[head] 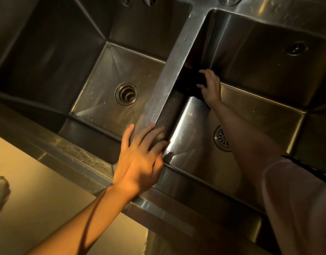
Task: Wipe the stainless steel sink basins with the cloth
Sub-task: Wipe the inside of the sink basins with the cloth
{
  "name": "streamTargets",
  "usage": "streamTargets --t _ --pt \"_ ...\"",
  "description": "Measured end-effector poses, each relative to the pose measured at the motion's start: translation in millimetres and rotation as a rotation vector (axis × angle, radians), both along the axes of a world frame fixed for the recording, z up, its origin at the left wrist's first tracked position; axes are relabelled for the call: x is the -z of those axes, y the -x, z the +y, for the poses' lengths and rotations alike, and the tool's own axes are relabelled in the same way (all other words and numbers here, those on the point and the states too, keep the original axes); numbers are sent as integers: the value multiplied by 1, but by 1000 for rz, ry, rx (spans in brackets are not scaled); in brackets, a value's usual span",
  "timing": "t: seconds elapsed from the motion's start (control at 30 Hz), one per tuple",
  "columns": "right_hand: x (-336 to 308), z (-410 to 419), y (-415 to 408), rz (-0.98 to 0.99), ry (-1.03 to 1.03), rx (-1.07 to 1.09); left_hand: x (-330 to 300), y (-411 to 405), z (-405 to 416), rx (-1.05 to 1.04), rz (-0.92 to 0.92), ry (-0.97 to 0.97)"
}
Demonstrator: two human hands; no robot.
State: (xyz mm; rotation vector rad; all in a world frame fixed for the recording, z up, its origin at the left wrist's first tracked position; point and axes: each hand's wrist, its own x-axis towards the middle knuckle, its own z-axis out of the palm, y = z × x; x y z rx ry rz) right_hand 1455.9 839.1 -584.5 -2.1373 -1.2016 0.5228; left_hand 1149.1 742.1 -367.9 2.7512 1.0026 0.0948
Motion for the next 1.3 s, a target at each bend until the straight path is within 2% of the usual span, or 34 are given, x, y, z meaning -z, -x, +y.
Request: streamTargets --t 0.27,0.4,0.53,0.8,0.93,1.1,1.3 --pt "-113 -14 0 62 -363 -43 -3 0 1 2 34 35" --pt "-145 -17 0 51 -435 -67 -4 -1 0 0 14 45" --pt "-124 -16 -5 110 -383 -66 -4 -2 2 6 35 41" --pt "-35 -12 -1 170 4 -48 -1 -1 0 1 42 7" --pt "-6 -10 2 157 100 -37 -2 -1 -1 2 28 -19" --pt "-1 -11 12 142 34 18 -4 -1 -1 2 -17 -7" --pt "-57 -22 19 184 -171 -16 -3 0 -1 -5 59 0"
